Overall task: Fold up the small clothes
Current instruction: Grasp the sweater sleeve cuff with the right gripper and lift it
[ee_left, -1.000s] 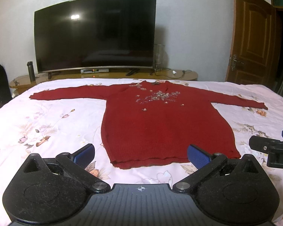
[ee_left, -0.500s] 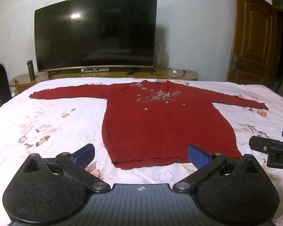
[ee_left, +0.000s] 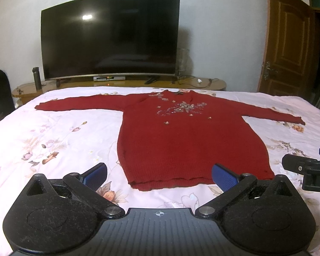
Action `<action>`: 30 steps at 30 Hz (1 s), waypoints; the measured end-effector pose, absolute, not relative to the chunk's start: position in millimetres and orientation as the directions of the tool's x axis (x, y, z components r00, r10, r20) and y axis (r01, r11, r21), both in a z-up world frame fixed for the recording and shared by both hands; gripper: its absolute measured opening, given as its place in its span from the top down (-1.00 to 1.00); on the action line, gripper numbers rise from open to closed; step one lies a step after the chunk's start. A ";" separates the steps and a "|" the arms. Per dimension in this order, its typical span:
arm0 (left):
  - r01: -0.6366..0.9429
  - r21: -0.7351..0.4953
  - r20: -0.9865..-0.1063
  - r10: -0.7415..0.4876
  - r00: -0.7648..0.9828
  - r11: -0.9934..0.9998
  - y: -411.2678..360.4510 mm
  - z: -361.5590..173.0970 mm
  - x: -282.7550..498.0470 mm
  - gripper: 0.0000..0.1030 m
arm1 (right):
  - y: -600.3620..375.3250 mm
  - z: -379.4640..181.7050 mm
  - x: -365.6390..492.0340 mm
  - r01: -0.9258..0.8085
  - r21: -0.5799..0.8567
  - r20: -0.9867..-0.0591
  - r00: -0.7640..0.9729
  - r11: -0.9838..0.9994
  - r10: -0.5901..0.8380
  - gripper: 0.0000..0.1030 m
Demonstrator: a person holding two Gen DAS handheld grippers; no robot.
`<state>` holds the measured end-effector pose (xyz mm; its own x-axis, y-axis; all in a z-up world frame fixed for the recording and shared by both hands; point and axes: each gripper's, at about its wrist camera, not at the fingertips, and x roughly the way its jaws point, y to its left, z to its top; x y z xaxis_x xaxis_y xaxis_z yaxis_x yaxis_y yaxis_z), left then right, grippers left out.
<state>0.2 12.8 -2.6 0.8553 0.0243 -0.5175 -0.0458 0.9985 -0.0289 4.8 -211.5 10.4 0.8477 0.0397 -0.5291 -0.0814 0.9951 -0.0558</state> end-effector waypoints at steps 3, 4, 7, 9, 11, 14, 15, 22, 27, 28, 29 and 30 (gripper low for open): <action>-0.058 -0.074 -0.531 0.010 0.847 0.996 19.3 -2.3 3.2 -1.00 | -211.5 10.5 3.9 -0.088 -0.054 -0.527 0.848 0.995 0.047 -0.99; -0.068 -0.111 -0.533 -0.002 0.846 0.991 24.4 -2.1 5.3 -1.00 | -212.1 10.7 4.4 -0.090 -0.052 -0.530 0.847 0.995 0.049 -0.99; -0.083 -0.236 -0.524 -0.055 0.850 0.968 42.3 -1.1 16.4 -1.00 | -221.8 15.1 8.9 -0.091 -0.021 -0.536 0.842 0.996 0.066 -0.99; -0.065 -0.232 -0.515 -0.066 0.855 0.970 45.1 1.7 30.1 -1.00 | -239.7 21.8 15.2 -0.065 0.030 -0.533 0.843 0.997 0.071 -0.99; -0.034 -0.229 -0.501 -0.088 0.861 0.973 44.5 5.2 47.8 -1.00 | -268.5 30.5 25.5 -0.016 0.094 -0.522 0.850 0.995 0.064 -0.99; -0.038 -0.218 -0.477 -0.072 0.876 0.975 41.5 11.0 75.8 -1.00 | -309.5 40.0 43.2 0.068 0.163 -0.508 0.861 0.984 0.025 -0.99; -0.043 -0.212 -0.478 -0.065 0.876 0.976 40.7 11.1 84.9 -1.00 | -319.9 42.3 49.4 0.092 0.169 -0.502 0.865 0.981 0.006 -0.99; -0.071 -0.203 -0.522 -0.046 0.852 0.977 34.5 -4.3 165.7 -1.00 | -407.1 34.9 135.8 0.220 0.221 -0.479 0.873 0.950 -0.090 -0.21; -0.102 -0.192 -0.564 -0.025 0.825 0.976 17.5 -24.5 224.8 -1.00 | -499.8 -1.4 217.9 0.364 0.339 -0.509 0.846 0.868 -0.156 -0.05; -0.109 -0.178 -0.582 -0.016 0.813 0.978 12.7 -28.6 236.7 -1.00 | -519.3 -11.7 235.5 0.393 0.360 -0.519 0.838 0.846 -0.168 0.04; -0.112 -0.165 -0.600 -0.009 0.800 0.980 7.5 -32.4 248.5 -1.00 | -540.9 -23.5 253.1 0.421 0.388 -0.529 0.830 0.820 -0.176 0.17; -0.113 -0.155 -0.610 -0.005 0.792 0.981 3.3 -35.8 257.2 -1.00 | -557.9 -34.2 266.6 0.443 0.417 -0.541 0.823 0.793 -0.175 0.22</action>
<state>257.2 3.3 -35.8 0.7923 -0.0054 -0.6101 -0.1129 0.9814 -0.1553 266.6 -557.9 -34.2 0.8226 -0.1755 -0.5409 0.4434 0.7934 0.4170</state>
